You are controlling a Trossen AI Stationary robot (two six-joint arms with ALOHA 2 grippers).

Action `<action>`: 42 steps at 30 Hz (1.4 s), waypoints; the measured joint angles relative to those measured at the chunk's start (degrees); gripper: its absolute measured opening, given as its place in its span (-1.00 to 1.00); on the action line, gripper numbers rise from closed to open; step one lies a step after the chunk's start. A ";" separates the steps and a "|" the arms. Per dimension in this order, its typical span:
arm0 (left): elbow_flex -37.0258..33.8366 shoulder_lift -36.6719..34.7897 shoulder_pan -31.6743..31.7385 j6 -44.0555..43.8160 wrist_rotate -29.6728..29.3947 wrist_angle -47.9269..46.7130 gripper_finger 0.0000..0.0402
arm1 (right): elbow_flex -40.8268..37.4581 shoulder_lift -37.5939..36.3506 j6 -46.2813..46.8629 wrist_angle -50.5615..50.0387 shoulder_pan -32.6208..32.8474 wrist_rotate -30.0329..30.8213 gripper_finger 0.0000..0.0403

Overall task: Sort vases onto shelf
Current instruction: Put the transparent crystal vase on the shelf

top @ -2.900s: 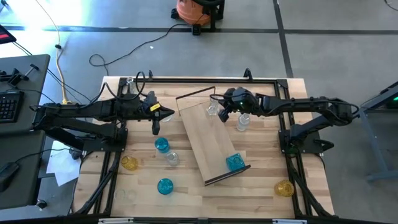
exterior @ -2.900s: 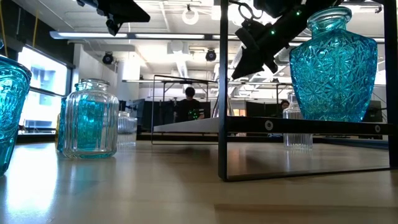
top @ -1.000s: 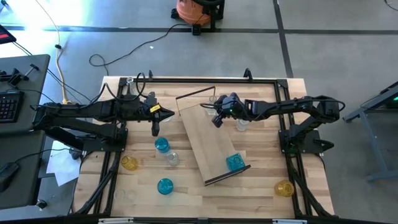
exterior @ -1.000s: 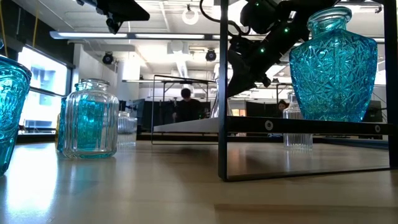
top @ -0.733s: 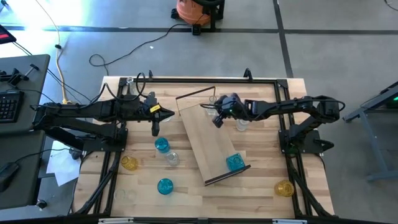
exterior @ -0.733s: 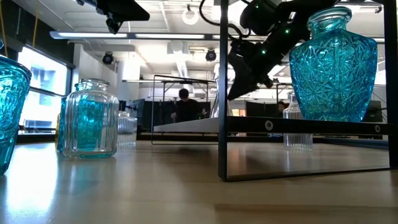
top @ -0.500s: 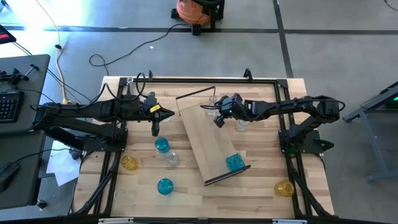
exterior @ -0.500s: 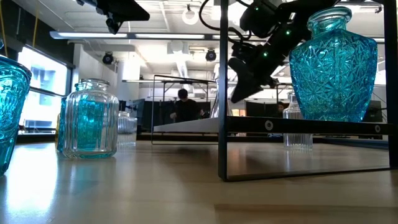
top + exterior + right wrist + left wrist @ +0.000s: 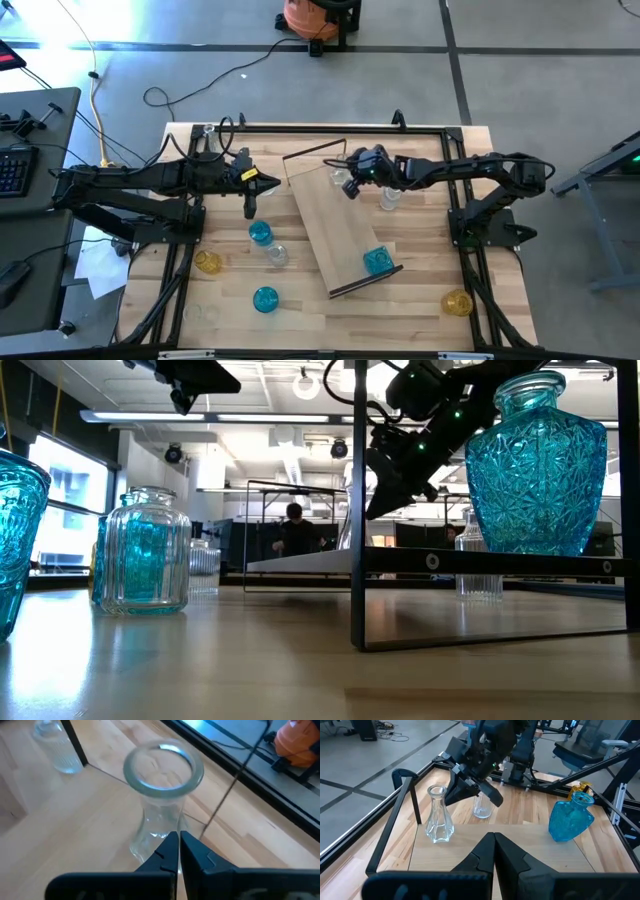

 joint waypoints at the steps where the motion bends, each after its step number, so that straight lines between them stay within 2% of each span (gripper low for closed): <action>1: 0.00 0.00 0.01 -0.02 0.00 0.02 -0.99 | 0.00 0.00 -0.15 0.60 0.00 -0.09 -1.00; 29: 0.00 0.00 0.00 -0.13 0.00 0.42 -0.99 | 0.00 0.04 -0.60 2.89 -0.70 -0.14 -1.00; 42: 0.00 0.00 0.01 -0.11 0.00 0.42 -0.99 | 0.00 0.04 -0.77 3.98 -1.88 -2.29 -1.00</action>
